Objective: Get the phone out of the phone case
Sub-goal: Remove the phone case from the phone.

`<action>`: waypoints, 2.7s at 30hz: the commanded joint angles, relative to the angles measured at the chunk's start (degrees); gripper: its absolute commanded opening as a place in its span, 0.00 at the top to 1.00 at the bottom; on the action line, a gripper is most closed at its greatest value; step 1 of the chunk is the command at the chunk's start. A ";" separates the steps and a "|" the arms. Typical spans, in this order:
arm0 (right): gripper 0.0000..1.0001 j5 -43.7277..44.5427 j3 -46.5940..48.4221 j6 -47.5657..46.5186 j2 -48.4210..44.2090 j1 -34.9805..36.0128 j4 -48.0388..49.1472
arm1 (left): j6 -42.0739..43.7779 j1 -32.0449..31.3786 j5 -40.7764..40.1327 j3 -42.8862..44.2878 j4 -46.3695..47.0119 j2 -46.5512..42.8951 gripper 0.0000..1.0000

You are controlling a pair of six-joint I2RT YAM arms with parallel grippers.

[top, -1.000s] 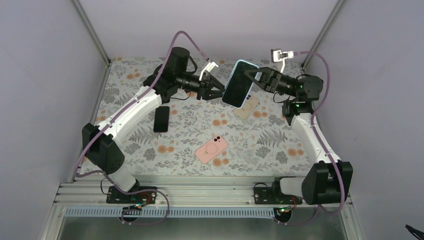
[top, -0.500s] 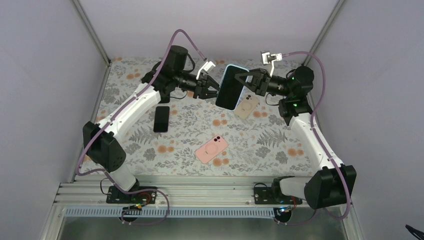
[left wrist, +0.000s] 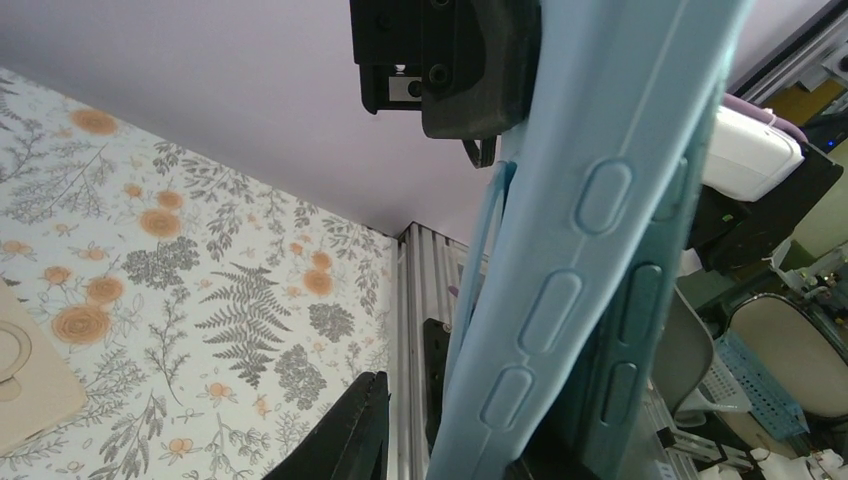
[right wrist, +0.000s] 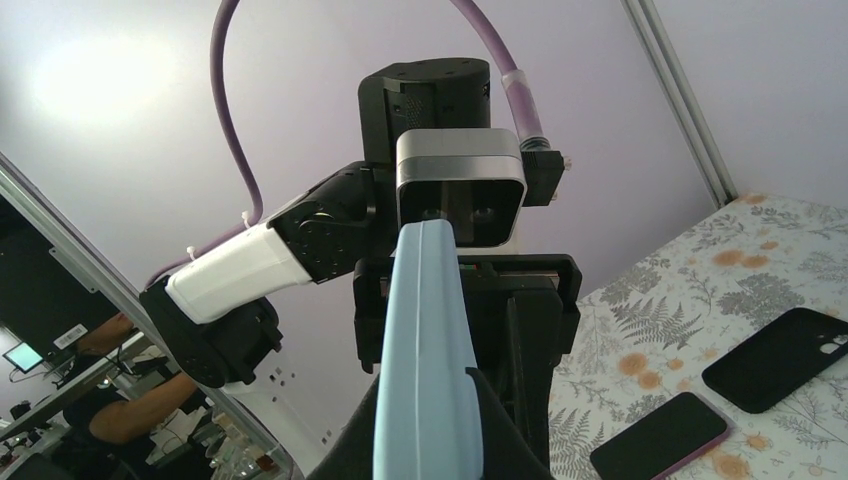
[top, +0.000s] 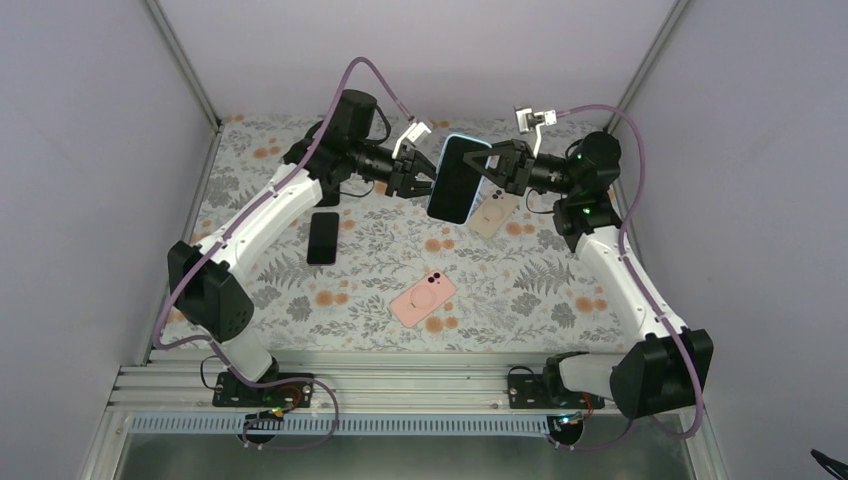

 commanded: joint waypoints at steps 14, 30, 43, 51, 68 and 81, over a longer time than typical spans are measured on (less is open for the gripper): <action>0.86 -12.17 11.11 -9.82 8.16 4.44 -18.01 | -10.85 1.11 0.41 -5.24 18.96 -2.53 0.98; 0.15 4.52 23.57 -29.70 9.24 -3.81 -36.05 | -29.11 7.96 -0.91 -15.09 32.66 -2.96 0.98; 0.01 30.97 23.22 -47.47 7.93 4.43 -46.22 | -36.92 12.54 -12.83 -13.36 22.52 -1.45 0.98; 0.07 55.65 17.32 -60.44 6.43 17.94 -42.66 | -45.08 15.49 -14.87 -16.61 22.87 -1.22 0.98; 0.20 72.87 16.90 -70.51 13.34 30.78 -35.64 | -51.06 15.94 -13.81 -18.75 25.74 -0.08 0.98; 0.24 85.96 13.15 -77.67 17.12 33.18 -26.29 | -51.65 15.90 -13.31 -19.40 26.22 -0.54 0.98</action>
